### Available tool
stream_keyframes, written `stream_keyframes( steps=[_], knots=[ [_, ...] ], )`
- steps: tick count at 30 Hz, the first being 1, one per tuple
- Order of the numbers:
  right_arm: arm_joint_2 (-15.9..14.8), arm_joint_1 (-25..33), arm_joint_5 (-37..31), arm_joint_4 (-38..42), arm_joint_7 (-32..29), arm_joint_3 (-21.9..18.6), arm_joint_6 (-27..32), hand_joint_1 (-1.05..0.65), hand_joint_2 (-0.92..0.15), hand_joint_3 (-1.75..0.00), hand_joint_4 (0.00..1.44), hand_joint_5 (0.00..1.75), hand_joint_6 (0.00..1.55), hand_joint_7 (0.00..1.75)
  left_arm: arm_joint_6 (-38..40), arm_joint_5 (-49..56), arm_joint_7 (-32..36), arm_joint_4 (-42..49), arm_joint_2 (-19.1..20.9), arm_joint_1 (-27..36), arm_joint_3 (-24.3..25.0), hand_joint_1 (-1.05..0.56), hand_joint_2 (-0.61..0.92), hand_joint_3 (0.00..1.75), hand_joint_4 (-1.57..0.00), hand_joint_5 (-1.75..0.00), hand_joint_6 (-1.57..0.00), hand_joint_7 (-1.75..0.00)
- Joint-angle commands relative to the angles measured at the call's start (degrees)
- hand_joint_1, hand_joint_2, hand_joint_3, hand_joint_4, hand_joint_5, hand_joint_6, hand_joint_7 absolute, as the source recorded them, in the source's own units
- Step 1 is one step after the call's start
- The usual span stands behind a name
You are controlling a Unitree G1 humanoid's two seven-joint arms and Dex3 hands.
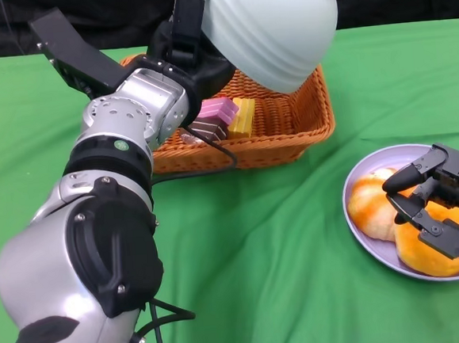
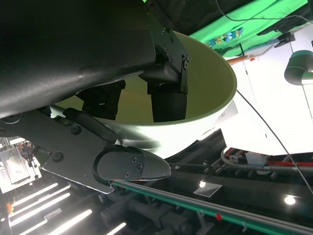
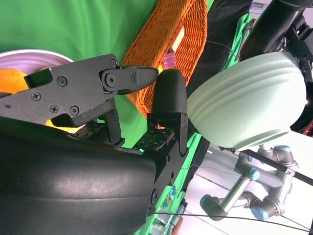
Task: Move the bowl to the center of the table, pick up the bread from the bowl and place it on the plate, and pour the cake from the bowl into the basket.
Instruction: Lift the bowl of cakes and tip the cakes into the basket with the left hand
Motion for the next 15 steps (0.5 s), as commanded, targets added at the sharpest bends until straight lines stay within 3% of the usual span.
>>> stream_keyframes(
  steps=[1,7,9,10,11,15],
  knots=[
    [-0.85,0.19,0.41,0.12,0.1,-0.27,-0.69,-0.15,-0.89,-0.28,0.7,1.54,0.64,1.28,-0.05,-0.24,-0.96,-0.98,0.41,-1.57,-0.35,-0.43,0.92,0.37,-0.81,-1.75,-0.55,-1.74],
    [-0.66,0.12,0.37,0.21,-0.07,-0.24,-0.51,-0.15,-0.89,-0.28,0.7,1.54,0.64,1.28,-2.41,4.48,-5.35,-2.44,0.97,-1.83,-6.11,-0.38,0.92,0.41,-0.77,-1.75,-0.51,-1.75],
    [-0.6,0.07,0.13,0.19,-0.27,-0.21,-0.51,-0.16,-0.88,-0.27,0.7,1.53,0.65,1.27,-4.29,7.45,-9.23,-3.26,1.53,-1.63,-9.38,-0.3,0.92,0.43,-0.77,-1.75,-0.59,-1.72],
    [-0.61,-0.02,0.26,0.33,-0.17,-0.23,-0.69,-0.16,-0.88,-0.27,0.7,1.53,0.65,1.27,-5.27,8.98,-11.03,-3.66,1.97,-1.6,-10.98,-0.25,0.87,0.54,-0.79,-1.75,-0.66,-1.63],
    [-0.63,-0.15,0.51,0.55,0.02,-0.24,-0.89,-0.16,-0.88,-0.27,0.7,1.53,0.65,1.28,-6.28,10.51,-12.9,-4.08,2.59,-1.55,-12.57,-0.22,0.76,0.76,-0.8,-1.75,-0.72,-1.56],
    [-0.82,-0.56,0.62,1.17,0.14,-0.35,-0.99,-0.15,-0.89,-0.28,0.71,1.53,0.65,1.27,-9.78,15.46,-20.24,-5.39,5.84,-1.18,-17.81,-0.19,0.65,0.97,-0.78,-1.75,-0.72,-1.58]
  ],
)
